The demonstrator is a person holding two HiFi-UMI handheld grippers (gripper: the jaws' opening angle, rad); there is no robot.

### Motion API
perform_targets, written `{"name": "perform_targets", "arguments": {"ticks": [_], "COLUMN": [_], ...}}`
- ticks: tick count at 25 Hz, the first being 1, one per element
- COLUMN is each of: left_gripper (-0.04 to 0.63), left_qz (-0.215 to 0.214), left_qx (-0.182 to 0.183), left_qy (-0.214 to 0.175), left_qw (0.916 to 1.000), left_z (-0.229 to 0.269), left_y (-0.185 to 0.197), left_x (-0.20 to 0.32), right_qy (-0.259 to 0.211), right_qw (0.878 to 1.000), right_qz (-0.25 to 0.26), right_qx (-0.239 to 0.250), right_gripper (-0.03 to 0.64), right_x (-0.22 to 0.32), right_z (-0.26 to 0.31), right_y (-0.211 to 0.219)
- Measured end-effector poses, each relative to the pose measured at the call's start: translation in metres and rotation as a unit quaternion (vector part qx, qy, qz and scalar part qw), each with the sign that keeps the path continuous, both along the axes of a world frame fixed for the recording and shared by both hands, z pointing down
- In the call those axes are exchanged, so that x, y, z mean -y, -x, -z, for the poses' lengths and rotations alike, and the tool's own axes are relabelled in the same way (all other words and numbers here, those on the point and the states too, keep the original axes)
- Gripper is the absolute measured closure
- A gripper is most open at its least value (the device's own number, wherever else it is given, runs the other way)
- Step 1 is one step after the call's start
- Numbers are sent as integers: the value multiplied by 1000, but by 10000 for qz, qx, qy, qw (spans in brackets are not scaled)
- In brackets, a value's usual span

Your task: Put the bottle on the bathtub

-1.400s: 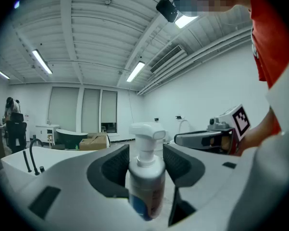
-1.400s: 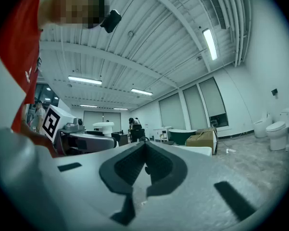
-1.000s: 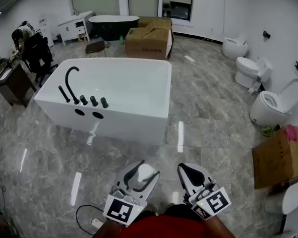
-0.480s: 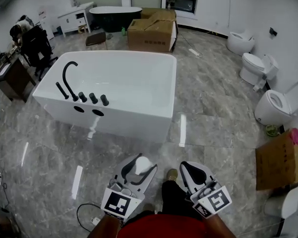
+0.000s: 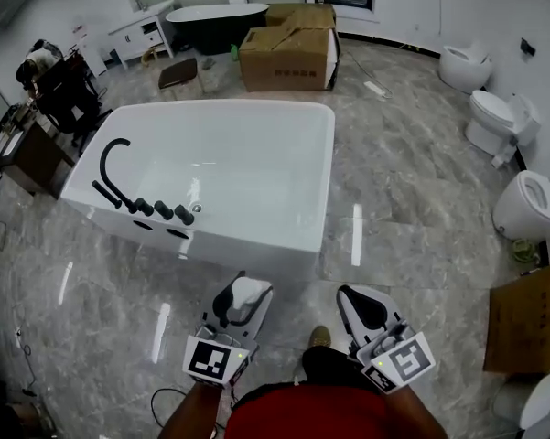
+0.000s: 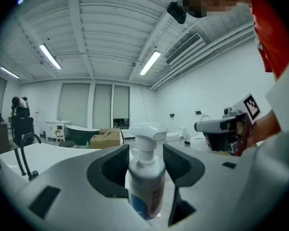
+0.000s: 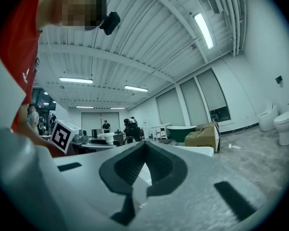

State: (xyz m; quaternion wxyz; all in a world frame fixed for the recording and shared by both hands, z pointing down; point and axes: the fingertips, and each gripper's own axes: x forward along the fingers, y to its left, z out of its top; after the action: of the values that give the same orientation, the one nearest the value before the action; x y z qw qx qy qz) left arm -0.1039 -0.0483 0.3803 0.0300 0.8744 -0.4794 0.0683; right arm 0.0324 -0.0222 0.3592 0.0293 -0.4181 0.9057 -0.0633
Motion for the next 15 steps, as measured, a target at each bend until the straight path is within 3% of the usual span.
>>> {"name": "perform_targets", "arguments": {"ticks": [10,15], "left_gripper": [379,379], "left_qz": [442,209], "left_qx": [98,279], "left_qy": [113,283], "left_qw": [9989,9990], "left_z": [-45,-100], "left_y": [-22,-28], "left_x": [134,177], "right_qy": [175,381], "right_qw": [9997,9988], "right_qz": [110,-119], "right_qx": [-126,-271], "right_gripper": [612,612], "right_x": [108,137], "right_z": [-11,-30], "right_y": [-34,-38]}}
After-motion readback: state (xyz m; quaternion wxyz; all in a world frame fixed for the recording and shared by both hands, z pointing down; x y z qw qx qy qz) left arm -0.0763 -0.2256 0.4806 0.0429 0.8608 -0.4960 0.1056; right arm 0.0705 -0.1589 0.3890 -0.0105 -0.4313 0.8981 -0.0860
